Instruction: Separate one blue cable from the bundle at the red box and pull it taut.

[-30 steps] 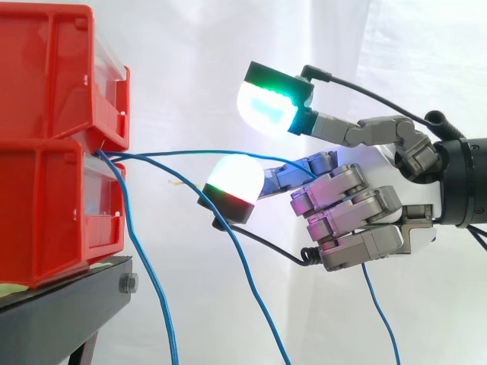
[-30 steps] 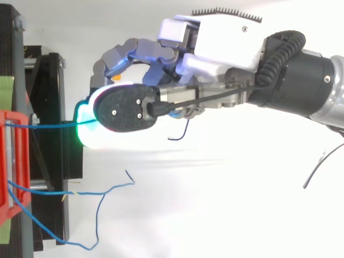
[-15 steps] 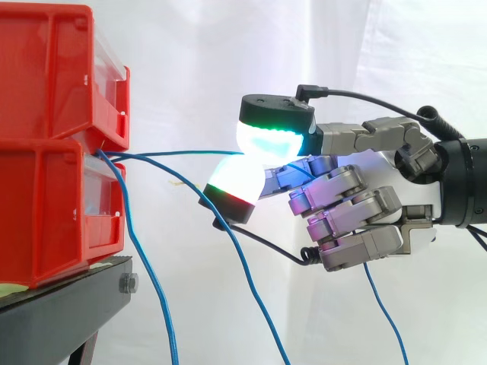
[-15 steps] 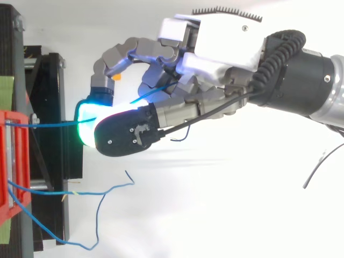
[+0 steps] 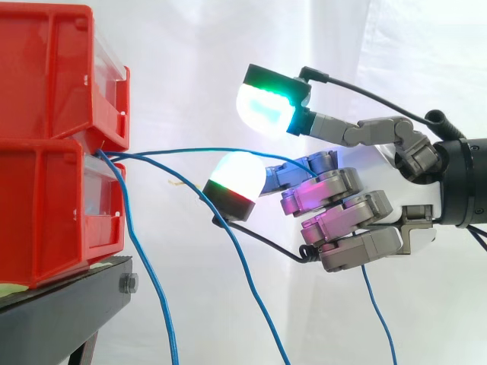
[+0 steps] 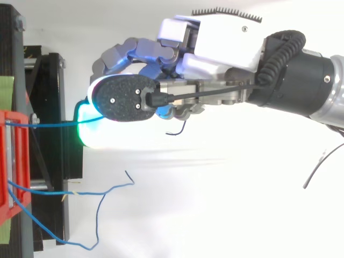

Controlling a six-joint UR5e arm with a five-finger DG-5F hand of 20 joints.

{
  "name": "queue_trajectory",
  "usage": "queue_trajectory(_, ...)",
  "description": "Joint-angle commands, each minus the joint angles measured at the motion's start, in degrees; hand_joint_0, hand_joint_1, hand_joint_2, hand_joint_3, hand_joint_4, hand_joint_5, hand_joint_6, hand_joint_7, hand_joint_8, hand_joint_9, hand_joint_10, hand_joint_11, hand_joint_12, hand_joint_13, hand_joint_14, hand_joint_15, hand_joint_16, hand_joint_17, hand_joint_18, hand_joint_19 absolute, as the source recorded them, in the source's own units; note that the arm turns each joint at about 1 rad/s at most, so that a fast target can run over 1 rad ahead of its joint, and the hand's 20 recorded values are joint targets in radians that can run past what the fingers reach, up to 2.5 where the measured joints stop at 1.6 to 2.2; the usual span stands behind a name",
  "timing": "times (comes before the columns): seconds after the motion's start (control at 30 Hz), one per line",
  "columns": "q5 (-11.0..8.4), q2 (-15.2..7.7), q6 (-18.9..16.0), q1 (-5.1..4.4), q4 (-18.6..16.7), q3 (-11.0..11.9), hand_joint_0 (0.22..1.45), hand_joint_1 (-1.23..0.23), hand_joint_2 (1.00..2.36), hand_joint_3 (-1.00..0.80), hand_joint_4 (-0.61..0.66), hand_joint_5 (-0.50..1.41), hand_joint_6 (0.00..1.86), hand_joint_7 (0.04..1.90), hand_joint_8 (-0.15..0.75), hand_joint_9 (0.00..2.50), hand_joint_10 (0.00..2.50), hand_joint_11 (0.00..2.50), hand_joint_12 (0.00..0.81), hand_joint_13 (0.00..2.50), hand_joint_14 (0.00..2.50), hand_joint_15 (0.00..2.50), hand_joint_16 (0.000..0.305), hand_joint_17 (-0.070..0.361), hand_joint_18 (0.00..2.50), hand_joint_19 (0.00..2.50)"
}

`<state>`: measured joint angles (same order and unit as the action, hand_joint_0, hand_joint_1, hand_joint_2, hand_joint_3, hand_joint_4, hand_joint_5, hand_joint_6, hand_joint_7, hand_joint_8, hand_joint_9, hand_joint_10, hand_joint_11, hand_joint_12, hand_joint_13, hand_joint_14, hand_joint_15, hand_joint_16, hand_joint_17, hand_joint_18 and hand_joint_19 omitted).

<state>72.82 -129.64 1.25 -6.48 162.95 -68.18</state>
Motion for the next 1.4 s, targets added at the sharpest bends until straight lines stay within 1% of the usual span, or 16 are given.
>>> queue_trajectory(0.0,0.04,0.0,0.16,-0.02,0.0,-0.02,0.61,-0.42,1.01,-0.29,0.17,-0.16,0.87,0.95,0.32,1.06,2.5,1.91,0.431,1.26,2.5,1.29,0.057,0.129,1.67,1.69)
queue_trajectory(0.03,-0.22,0.0,0.16,-0.02,0.0,-0.02,0.6,-0.45,1.01,-0.21,0.18,-0.15,0.87,0.94,0.333,1.07,2.5,1.84,0.45,1.29,2.5,1.29,0.064,0.143,1.7,1.57)
queue_trajectory(0.1,-0.22,0.0,0.24,-0.02,0.0,-0.02,0.59,-0.49,1.01,-0.13,0.2,-0.16,0.88,0.94,0.339,1.07,2.5,1.85,0.47,1.31,2.5,1.28,0.07,0.157,1.73,1.45)
queue_trajectory(0.13,-0.22,0.0,0.24,-0.02,0.0,-0.02,0.59,-0.55,1.01,-0.1,0.21,-0.16,0.88,0.92,0.344,1.03,2.5,1.81,0.474,1.28,2.5,1.24,0.072,0.163,1.72,1.41)
queue_trajectory(0.17,-0.22,0.0,0.24,-0.02,0.0,0.07,0.59,-0.58,1.01,-0.08,0.21,-0.16,0.89,0.93,0.344,1.01,2.5,1.79,0.475,1.27,2.5,1.24,0.073,0.164,1.7,1.39)
queue_trajectory(0.2,-0.22,0.0,0.24,-0.02,0.0,-0.02,0.6,-0.69,1.0,-0.05,0.2,-0.17,0.89,0.91,0.344,0.99,2.5,1.83,0.475,1.26,2.5,1.22,0.073,0.164,1.68,1.38)
queue_trajectory(0.23,-0.22,0.0,0.24,-0.02,0.0,-0.02,0.61,-0.71,1.0,-0.03,0.18,-0.17,0.9,0.9,0.326,0.97,2.5,1.8,0.481,1.24,2.5,1.22,0.073,0.163,1.67,1.4)
queue_trajectory(0.37,0.04,0.0,0.33,0.15,0.17,-0.02,0.62,-0.72,1.0,-0.04,0.16,-0.17,0.9,0.87,0.304,0.95,2.5,1.78,0.469,1.21,2.5,1.21,0.07,0.158,1.63,1.46)
queue_trajectory(0.43,0.04,0.0,0.6,0.15,0.17,-0.02,0.63,-0.73,1.01,-0.07,0.14,-0.18,0.91,0.83,0.295,0.88,2.5,1.72,0.464,1.13,2.5,1.23,0.067,0.151,1.55,1.51)
queue_trajectory(0.57,-0.05,0.0,1.12,0.15,0.0,-0.02,0.64,-0.73,1.01,-0.13,0.13,-0.19,0.91,0.8,0.291,0.82,2.5,1.67,0.451,1.09,2.5,1.23,0.065,0.146,1.52,1.6)
queue_trajectory(0.67,-0.14,0.0,1.3,0.15,0.0,-0.02,0.64,-0.74,1.01,-0.2,0.13,-0.2,0.91,0.8,0.282,0.78,2.5,1.64,0.44,1.06,2.5,1.25,0.06,0.136,1.5,1.7)
queue_trajectory(0.73,-0.22,0.0,1.12,0.15,0.17,-0.02,0.63,-0.77,1.01,-0.26,0.12,-0.2,0.9,0.83,0.277,0.76,2.5,1.67,0.413,1.04,2.5,1.26,0.054,0.123,1.48,1.86)
queue_trajectory(0.77,-0.22,0.0,1.12,0.15,0.26,-0.02,0.63,-0.77,1.01,-0.26,0.11,-0.2,0.9,0.83,0.274,0.76,2.5,1.64,0.415,1.04,2.5,1.27,0.053,0.12,1.48,1.88)
queue_trajectory(0.83,-0.22,0.0,1.12,0.15,0.26,-0.02,0.63,-0.76,1.01,-0.29,0.11,-0.2,0.9,0.84,0.27,0.76,2.5,1.67,0.405,1.04,2.5,1.26,0.051,0.115,1.47,1.95)
queue_trajectory(1.17,-0.4,0.0,1.03,-0.11,0.17,0.07,0.61,-0.69,1.01,-0.35,0.12,-0.19,0.9,0.87,0.28,0.82,2.5,1.69,0.406,1.08,2.5,1.28,0.051,0.114,1.51,2.02)
queue_trajectory(1.37,-0.4,0.0,1.03,-0.2,0.17,0.07,0.61,-0.71,1.01,-0.27,0.07,-0.19,0.9,0.87,0.233,0.83,2.5,1.76,0.415,1.1,2.5,1.31,0.051,0.115,1.53,2.01)
